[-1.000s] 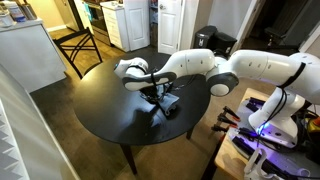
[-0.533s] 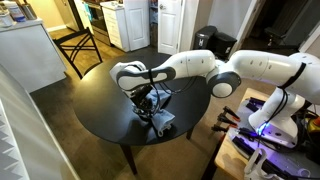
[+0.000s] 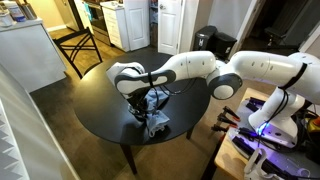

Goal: Use the blue towel to wipe the table.

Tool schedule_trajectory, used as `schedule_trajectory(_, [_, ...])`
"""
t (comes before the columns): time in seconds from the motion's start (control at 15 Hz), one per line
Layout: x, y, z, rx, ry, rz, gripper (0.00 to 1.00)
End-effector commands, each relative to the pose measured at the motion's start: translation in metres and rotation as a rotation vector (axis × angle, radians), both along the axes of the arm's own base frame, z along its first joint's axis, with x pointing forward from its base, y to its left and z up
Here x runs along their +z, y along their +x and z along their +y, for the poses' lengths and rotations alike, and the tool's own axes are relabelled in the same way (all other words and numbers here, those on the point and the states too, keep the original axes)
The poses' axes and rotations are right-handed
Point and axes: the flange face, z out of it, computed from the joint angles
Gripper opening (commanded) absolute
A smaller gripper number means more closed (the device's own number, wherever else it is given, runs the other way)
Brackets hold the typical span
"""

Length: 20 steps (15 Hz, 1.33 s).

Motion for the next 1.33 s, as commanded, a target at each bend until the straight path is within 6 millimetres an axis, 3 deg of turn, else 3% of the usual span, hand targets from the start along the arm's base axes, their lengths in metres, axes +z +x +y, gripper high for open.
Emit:
schedule_trajectory(0.0, [0.019, 0.039, -0.049, 0.048, -0.085, -0.126, 0.03])
schedule_trajectory(0.27, [0.038, 0.084, -0.13, -0.043, -0.186, -0.26, 0.03])
schedule_trajectory(0.6, [0.05, 0.121, -0.257, -0.231, -0.24, -0.3, 0.03])
schedule_trajectory(1.0, [0.047, 0.125, -0.387, -0.487, -0.315, -0.275, 0.03])
schedule_trajectory(1.27, [0.05, 0.119, -0.445, -0.677, -0.401, -0.278, 0.03])
